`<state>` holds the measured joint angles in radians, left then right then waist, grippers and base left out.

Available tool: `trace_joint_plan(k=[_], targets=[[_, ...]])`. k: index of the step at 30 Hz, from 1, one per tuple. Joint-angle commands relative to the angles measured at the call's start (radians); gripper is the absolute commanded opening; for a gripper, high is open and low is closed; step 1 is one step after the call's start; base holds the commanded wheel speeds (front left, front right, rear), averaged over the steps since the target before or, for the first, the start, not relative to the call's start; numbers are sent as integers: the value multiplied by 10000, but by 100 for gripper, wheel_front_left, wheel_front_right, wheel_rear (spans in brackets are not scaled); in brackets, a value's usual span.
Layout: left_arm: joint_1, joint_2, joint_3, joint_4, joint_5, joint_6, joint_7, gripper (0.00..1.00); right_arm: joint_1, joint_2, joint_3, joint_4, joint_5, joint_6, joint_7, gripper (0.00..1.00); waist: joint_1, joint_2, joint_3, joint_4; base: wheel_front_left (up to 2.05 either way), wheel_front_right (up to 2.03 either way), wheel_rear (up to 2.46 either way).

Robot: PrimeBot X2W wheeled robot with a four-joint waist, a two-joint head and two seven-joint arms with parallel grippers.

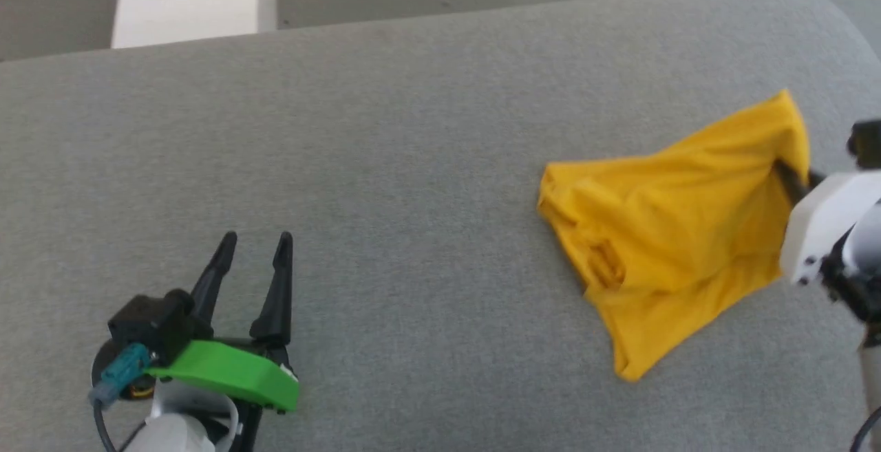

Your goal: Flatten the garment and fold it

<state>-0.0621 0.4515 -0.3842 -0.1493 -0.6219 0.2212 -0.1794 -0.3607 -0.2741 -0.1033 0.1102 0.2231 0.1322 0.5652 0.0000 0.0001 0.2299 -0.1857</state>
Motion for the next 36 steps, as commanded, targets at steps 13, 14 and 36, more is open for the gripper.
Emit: trace_joint_plan(k=[13,14,36], targets=[[-1536,959,120,-1328,1087,337,894,100,-2486,-1867,-389,1285,-1072,-15,-20,0,0,-1,2644,-1365,0,0,0],[-1660,1030,119,-1477,1182,369,995,100,-2578,-2008,-438,1369,-1167,-15,-31,0,0,-1,2822,-1404,0,0,0],[-2648,1741,451,-3062,2162,901,1571,100,-3972,-2278,-1777,3873,-3252,-15,-2336,100,0,-1,4392,-1192,0,0,0]])
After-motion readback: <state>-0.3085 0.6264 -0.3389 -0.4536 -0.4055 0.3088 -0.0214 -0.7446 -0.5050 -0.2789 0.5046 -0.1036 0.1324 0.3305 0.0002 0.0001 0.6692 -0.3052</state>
